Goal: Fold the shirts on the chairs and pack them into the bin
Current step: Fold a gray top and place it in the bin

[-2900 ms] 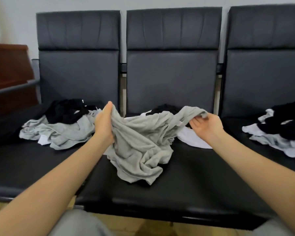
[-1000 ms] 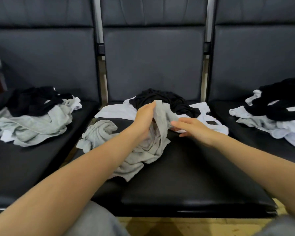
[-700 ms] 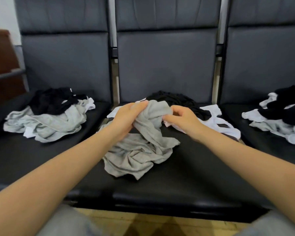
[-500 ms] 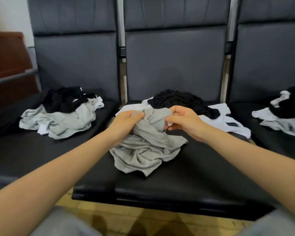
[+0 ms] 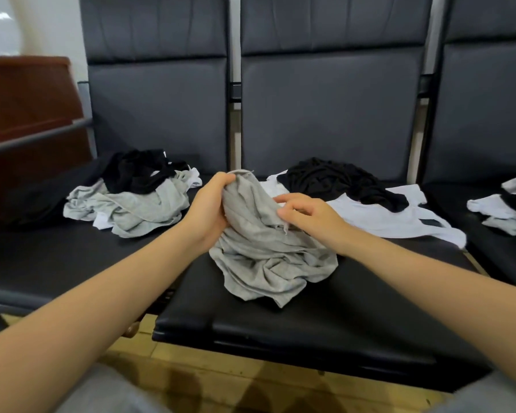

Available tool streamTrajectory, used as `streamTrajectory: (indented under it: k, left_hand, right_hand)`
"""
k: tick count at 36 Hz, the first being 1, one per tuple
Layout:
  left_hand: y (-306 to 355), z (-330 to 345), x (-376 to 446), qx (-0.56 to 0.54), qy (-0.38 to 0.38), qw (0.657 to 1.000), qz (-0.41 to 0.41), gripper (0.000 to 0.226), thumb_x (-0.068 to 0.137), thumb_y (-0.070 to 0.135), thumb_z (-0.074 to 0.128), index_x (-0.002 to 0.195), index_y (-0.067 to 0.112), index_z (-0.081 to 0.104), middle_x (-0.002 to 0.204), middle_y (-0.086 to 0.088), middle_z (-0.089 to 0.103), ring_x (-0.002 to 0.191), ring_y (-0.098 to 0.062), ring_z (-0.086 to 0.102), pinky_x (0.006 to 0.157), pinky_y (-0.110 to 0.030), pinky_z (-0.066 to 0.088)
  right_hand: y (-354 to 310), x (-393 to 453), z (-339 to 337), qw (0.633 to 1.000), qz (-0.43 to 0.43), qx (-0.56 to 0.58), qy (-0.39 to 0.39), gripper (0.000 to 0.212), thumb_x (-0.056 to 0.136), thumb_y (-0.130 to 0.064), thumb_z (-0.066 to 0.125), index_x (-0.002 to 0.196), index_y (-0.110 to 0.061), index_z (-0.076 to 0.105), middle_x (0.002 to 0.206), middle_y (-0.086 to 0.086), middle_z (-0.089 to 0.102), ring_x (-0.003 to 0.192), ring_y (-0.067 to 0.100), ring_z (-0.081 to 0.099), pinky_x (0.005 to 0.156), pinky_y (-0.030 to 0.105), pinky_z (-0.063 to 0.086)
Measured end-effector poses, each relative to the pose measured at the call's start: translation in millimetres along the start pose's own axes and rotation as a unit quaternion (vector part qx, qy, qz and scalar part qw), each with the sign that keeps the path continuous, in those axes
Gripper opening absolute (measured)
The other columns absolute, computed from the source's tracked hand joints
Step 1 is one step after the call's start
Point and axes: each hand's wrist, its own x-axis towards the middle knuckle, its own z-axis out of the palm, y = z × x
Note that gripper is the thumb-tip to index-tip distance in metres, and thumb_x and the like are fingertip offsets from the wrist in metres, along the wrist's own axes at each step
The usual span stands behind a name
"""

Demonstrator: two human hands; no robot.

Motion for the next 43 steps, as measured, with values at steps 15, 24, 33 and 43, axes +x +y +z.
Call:
streamTrajectory:
  k: [15, 24, 33, 43]
  left_hand:
    - [-1, 10, 1, 0.040, -0.115, 0.992, -0.032, 0.032, 0.107, 0.029, 0.027, 0.096, 0.012, 0.052, 0.052, 0.001, 0.049, 0.039, -0.007, 0.036, 0.041, -0.016, 0.027]
    - [16, -4, 16, -0.194, 0.056, 0.978, 0.056, 0.037, 0.102, 0.029, 0.031, 0.071, 0.014, 0.043, 0.051, 0.001, 0.047, 0.047, -0.015, 0.048, 0.055, -0.024, 0.044]
    - [8, -15, 25, -0.101, 0.045, 0.994, 0.020, 0.044, 0.104, 0.040, 0.026, 0.068, 0.018, 0.036, 0.049, 0.003, 0.035, 0.040, -0.011, 0.029, 0.043, -0.021, 0.025]
    - [-12, -2, 20, 0.343, -0.016, 0.939, -0.014, 0.012, 0.089, 0.002, 0.056, 0.085, 0.013, 0.056, 0.066, -0.004, 0.052, 0.055, -0.013, 0.045, 0.050, -0.019, 0.038]
  right_hand:
    - [-13, 16, -38, 0.986, -0.103, -0.082, 0.099, 0.021, 0.088, -0.027, 0.071, 0.078, -0.009, 0.064, 0.075, 0.010, 0.062, 0.068, 0.011, 0.051, 0.065, 0.030, 0.043]
    - [24, 5, -85, 0.918, 0.093, -0.378, 0.075, 0.040, 0.086, -0.041, 0.069, 0.063, -0.012, 0.052, 0.057, 0.001, 0.049, 0.057, 0.018, 0.047, 0.055, 0.034, 0.034]
    - [38, -11, -100, 0.939, 0.326, 0.093, 0.055, 0.015, 0.097, -0.018, 0.049, 0.092, -0.012, 0.062, 0.077, 0.004, 0.073, 0.080, 0.019, 0.071, 0.080, 0.032, 0.052]
    - [29, -8, -100, 0.864, 0.236, 0.435, 0.096, 0.044, 0.092, -0.039, 0.058, 0.057, -0.018, 0.041, 0.044, -0.005, 0.022, 0.037, 0.009, 0.019, 0.050, 0.019, 0.013]
